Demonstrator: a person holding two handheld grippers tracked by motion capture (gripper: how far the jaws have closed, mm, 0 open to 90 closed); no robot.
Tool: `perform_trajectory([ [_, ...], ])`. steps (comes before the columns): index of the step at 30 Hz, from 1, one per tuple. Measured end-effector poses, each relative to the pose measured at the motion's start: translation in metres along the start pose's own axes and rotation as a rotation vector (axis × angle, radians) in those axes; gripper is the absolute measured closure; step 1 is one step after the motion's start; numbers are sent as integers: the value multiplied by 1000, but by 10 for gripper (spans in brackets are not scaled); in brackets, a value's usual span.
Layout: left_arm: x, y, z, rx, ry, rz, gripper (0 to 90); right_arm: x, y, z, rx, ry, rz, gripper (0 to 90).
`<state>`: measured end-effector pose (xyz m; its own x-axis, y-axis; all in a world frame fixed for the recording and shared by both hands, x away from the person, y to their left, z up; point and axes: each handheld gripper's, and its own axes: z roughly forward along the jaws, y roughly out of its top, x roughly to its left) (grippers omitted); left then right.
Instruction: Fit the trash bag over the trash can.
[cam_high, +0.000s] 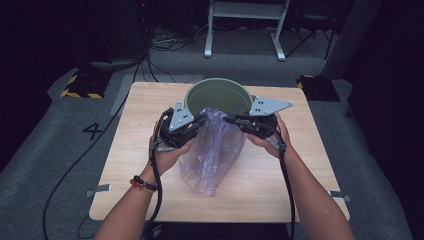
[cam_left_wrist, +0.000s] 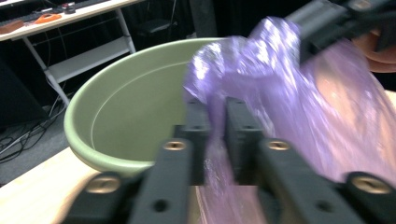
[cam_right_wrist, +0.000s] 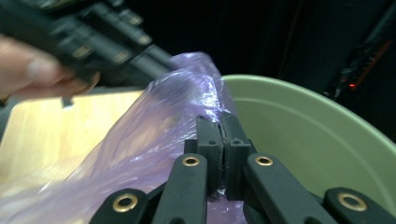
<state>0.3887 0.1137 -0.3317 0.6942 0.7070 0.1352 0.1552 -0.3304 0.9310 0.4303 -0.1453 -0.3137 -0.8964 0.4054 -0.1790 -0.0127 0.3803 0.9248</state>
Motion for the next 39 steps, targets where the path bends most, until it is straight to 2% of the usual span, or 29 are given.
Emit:
perform_trajectory([
  [2, 0, 0, 0, -7, 9, -17, 627, -7, 2, 1, -9, -21, 35, 896],
  [6, 1, -2, -1, -1, -14, -49, 400, -24, 1, 7, 10, -75, 104, 896],
  [10, 1, -4, -4, -7, -64, -43, 311, -37, -3, 14, 44, -121, 147, 895],
  [14, -2, -7, -7, -5, -120, -26, 293, -45, -8, 17, 55, -147, 178, 886],
  [15, -3, -7, -7, 2, -135, -15, 310, -46, -9, 18, 63, -150, 181, 878],
  [17, -6, -8, -5, 27, -121, 18, 379, -48, -11, 20, 73, -159, 189, 861],
  [18, -8, -8, -4, 40, -117, 35, 446, -48, -11, 20, 70, -149, 196, 843],
  [20, -10, -8, -2, 52, -101, 52, 548, -47, -12, 21, 72, -141, 189, 776],
  [22, -12, -8, 0, 59, -109, 82, 694, -44, -11, 21, 72, -154, 178, 687],
  [24, -14, -7, 2, 65, -92, 105, 796, -41, -9, 20, 65, -144, 166, 578],
  [26, -14, -7, 4, 67, -90, 109, 875, -36, -8, 18, 79, -150, 138, 498],
  [28, -14, -7, 6, 83, -75, 112, 896, -31, -7, 17, 91, -175, 106, 405],
  [30, -12, -7, 8, 81, -70, 92, 899, -27, -6, 15, 99, -175, 79, 346],
  [32, -10, -7, 8, 78, -61, 83, 899, -23, -4, 9, 91, -174, 52, 346],
  [36, -9, -6, 9, 71, -52, 62, 899, -18, 1, -6, 40, -144, 39, 335],
  [39, -8, -6, 7, 66, -46, 56, 899, -10, 0, -18, 23, -99, 14, 346],
])
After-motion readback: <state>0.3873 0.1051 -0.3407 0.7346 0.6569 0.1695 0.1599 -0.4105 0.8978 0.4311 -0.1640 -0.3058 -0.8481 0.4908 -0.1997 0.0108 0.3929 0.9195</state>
